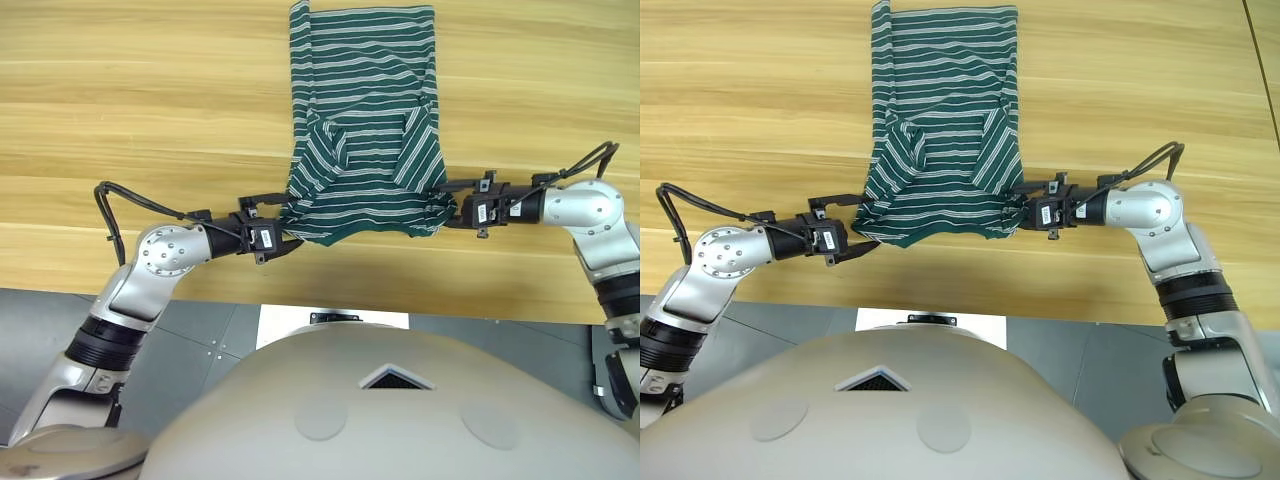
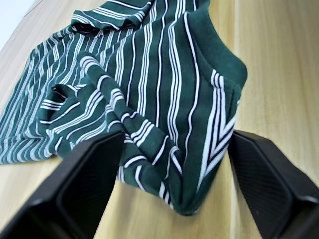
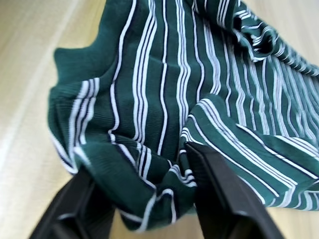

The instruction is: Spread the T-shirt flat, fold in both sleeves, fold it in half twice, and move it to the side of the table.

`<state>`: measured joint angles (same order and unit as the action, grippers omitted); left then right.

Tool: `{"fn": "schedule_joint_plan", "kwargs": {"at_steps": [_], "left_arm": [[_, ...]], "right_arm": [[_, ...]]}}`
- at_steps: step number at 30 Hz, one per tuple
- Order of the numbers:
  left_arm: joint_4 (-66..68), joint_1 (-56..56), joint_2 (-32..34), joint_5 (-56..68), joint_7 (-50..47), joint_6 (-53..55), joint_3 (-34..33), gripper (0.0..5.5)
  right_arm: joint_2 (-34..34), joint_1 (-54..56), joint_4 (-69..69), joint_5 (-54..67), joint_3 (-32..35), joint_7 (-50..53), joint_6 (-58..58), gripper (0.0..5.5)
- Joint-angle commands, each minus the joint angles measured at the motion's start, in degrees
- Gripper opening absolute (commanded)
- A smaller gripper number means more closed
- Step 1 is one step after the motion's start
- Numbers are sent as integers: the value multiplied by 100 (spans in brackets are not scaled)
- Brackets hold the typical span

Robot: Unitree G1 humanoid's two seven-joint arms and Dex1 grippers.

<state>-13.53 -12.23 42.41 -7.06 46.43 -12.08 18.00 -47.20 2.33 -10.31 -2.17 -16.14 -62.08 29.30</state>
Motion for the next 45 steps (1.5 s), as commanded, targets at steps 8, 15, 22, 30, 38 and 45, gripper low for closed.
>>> {"fn": "schedule_joint_plan", "kwargs": {"at_steps": [8, 15, 22, 30, 38, 45], "left_arm": [[480, 329, -203, -532, -428, 30, 76, 362], [709, 371, -153, -716, -511, 45, 171, 362], [761, 301, -259, -188, -219, 248, 244, 228], [727, 160, -270, 129, -85, 548, 244, 89], [-1031, -841, 486, 849, 188, 750, -703, 0], [-2780, -2001, 1160, 1601, 716, 1222, -1549, 0]], "right_arm": [[-265, -111, 344, 117, 29, -313, -620, 39], [-258, -117, 415, 107, 46, -314, -646, 1], [-269, -79, 454, 125, 65, -330, -631, 0], [-276, -4, 434, 155, 101, -377, -599, 0], [-1304, -843, 1791, 1519, 702, -1388, -1149, 0], [-1949, -986, 2736, 2693, 1605, -1913, -1835, 0]]}}
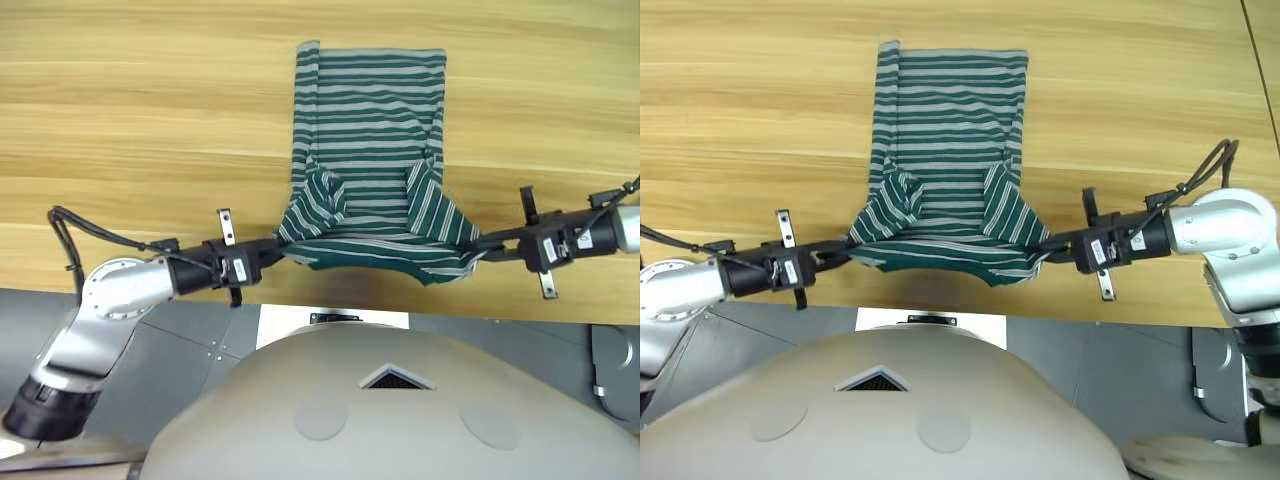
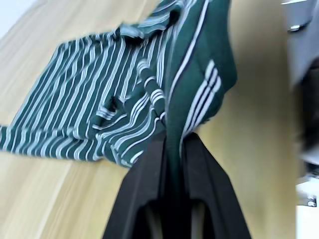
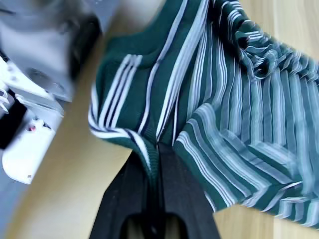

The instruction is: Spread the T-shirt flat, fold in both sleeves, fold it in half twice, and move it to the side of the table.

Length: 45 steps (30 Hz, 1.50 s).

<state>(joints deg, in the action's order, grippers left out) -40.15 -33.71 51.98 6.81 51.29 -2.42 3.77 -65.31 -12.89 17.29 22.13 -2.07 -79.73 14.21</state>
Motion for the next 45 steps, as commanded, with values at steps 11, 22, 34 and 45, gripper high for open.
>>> {"fn": "schedule_joint_plan", "kwargs": {"at_steps": [11, 22, 34, 45], "left_arm": [[6386, 6861, -1950, 94, 853, 861, 933, 0], [10851, 8529, -3469, -585, -567, -208, 719, 44], [11474, 9127, -3874, 346, -1998, 37, -1128, 253], [9716, 7754, -3955, 593, -1986, -825, -1481, 297]], "right_arm": [[2383, 6404, -6064, -1300, -1425, -765, -1121, 0], [3435, 7467, -9182, -2698, -1410, 1217, -518, 44], [3443, 7168, -9066, -2883, -837, 1830, 306, 271], [4806, 6015, -8545, -2756, -876, 1671, -280, 320]]}}
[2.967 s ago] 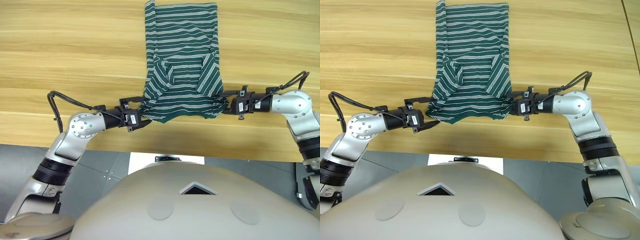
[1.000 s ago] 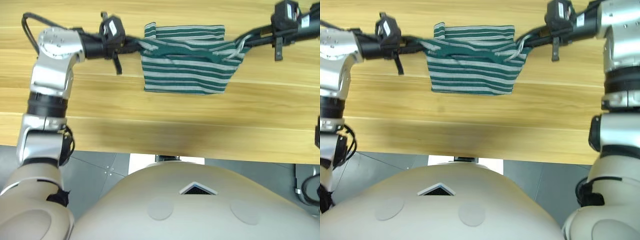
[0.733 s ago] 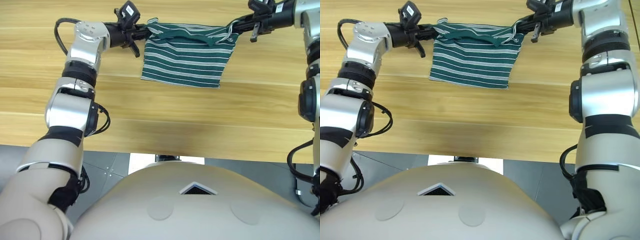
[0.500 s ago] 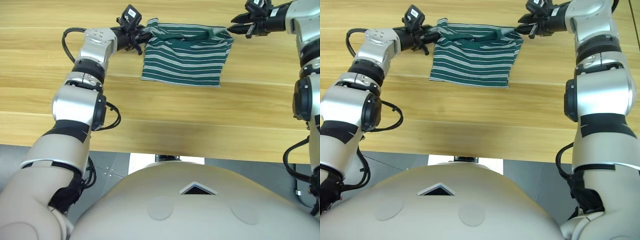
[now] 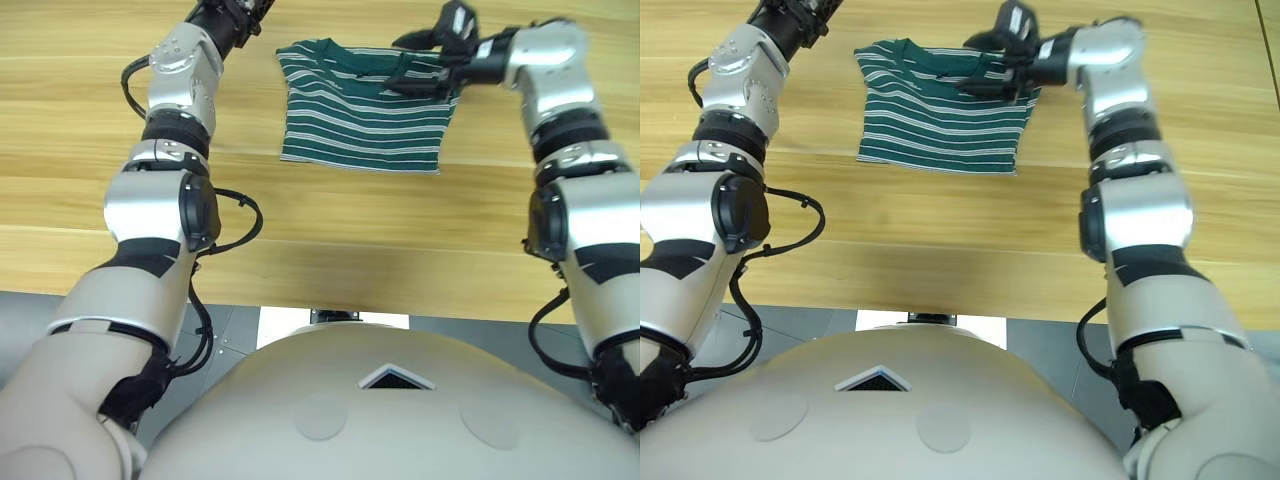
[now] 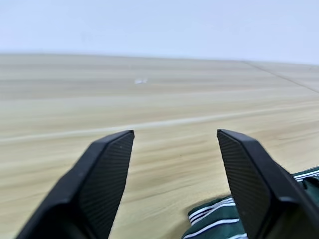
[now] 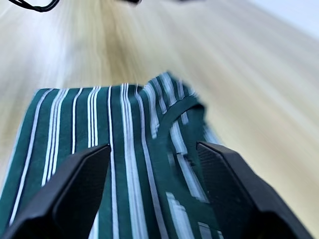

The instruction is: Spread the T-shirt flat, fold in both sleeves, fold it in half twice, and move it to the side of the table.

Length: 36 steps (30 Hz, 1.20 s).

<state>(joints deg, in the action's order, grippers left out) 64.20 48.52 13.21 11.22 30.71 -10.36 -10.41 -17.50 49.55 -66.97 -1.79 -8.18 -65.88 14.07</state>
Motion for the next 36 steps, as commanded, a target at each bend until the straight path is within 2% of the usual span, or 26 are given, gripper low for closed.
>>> {"fn": "schedule_joint_plan", "kwargs": {"at_steps": [1, 5, 10, 14, 18, 21, 24, 27, 29, 31, 36], "left_arm": [[-1009, -608, -109, 210, 68, 32, -81, 297], [-2313, -1200, -251, 359, -12, 384, 6, 297], [-3014, -1509, -327, 444, -209, 687, 13, 297], [-3616, -1762, -372, 596, -186, 931, 35, 297], [-4302, -2111, -400, 570, -274, 1076, 164, 297], [-4632, -2321, -425, 509, -375, 1134, 289, 297], [-4889, -2552, -430, 463, -445, 1154, 391, 297], [-5133, -2816, -410, 380, -522, 1121, 513, 297], [-5307, -2986, -432, 324, -569, 1103, 571, 297], [-5450, -3112, -463, 277, -612, 1092, 626, 297], [-5975, -3406, -487, 157, -745, 1150, 854, 297]], "right_arm": [[0, -341, -112, -529, -413, 298, -252, 320], [-292, -902, 147, -1298, -1255, -97, 289, 320], [-1163, -1464, 795, -1448, -1718, -758, 1250, 320], [-2646, -1969, 1606, -1058, -1504, -1561, 1923, 320], [-3258, -1627, 1572, -664, -937, -1342, 1834, 320], [-3280, -1523, 1409, -608, -642, -886, 1778, 320], [-2984, -1659, 1671, 137, -103, -920, 1219, 320], [-2566, -1580, 1504, 800, 435, -642, -114, 320], [-2184, -1419, 918, 976, 782, 298, -1105, 320], [-1918, -1445, 610, 863, 845, 1078, -1519, 320], [-1180, -1563, 228, 341, 422, 1883, -2308, 320]]}}
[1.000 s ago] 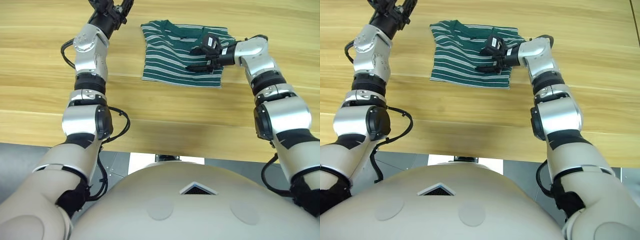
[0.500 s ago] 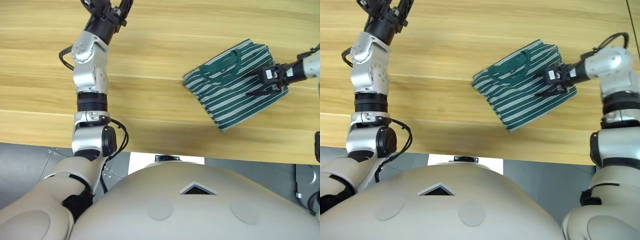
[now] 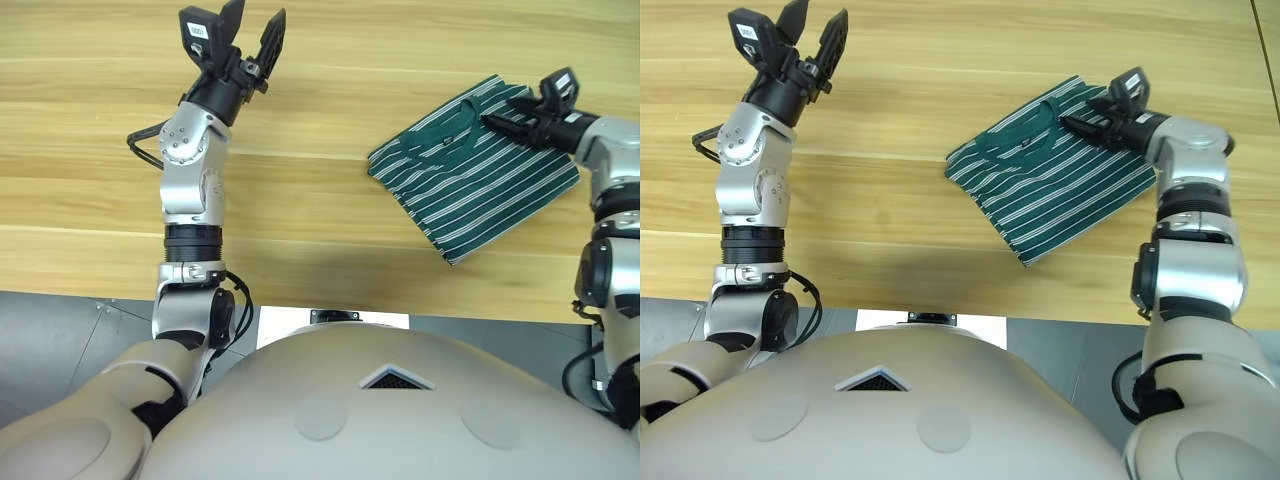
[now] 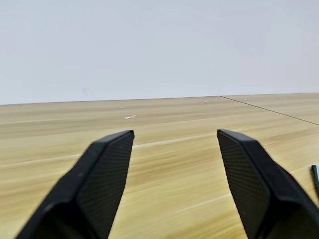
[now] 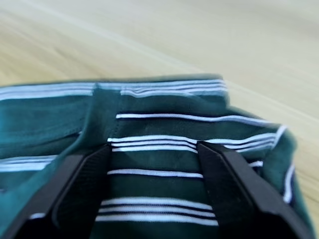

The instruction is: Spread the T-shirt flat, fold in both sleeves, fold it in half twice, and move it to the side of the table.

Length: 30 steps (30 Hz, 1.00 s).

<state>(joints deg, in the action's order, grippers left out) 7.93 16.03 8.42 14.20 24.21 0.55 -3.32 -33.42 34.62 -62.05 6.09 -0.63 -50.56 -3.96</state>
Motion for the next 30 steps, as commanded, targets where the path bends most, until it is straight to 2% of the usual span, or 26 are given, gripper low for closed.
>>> {"fn": "schedule_joint_plan", "kwargs": {"at_steps": [1, 6, 13, 16, 21, 23, 26, 30], "left_arm": [[-459, -200, -12, -138, -106, 94, 164, 297], [-489, -154, -13, -180, -129, 153, 243, 297], [-348, -81, 58, -126, 9, 72, 245, 297], [-369, -67, 37, -189, 41, 39, 350, 297], [-663, -296, 139, -424, -61, -104, 471, 297], [-848, -544, 559, -1117, 37, -601, 772, 297], [-969, -985, 1496, -1790, 749, -1309, 1185, 297], [-783, -1249, 2573, -1784, 2076, -1722, 1534, 361]], "right_arm": [[501, -5, -300, -487, -388, 372, -599, 320], [1166, 933, -495, -1048, -939, 578, 112, 320], [2697, 2376, -1200, -1837, -1405, 1773, 1049, 320], [2883, 2751, -1357, -2141, -1492, 2395, 1224, 320], [2082, 2935, -1248, -2060, -1196, 1949, 1745, 320], [1420, 2617, -984, -1719, -958, 588, 2509, 320], [316, 1636, -694, -1422, -887, -1303, 3794, 320], [-481, 105, -224, -778, -666, -2870, 4629, 389]]}}
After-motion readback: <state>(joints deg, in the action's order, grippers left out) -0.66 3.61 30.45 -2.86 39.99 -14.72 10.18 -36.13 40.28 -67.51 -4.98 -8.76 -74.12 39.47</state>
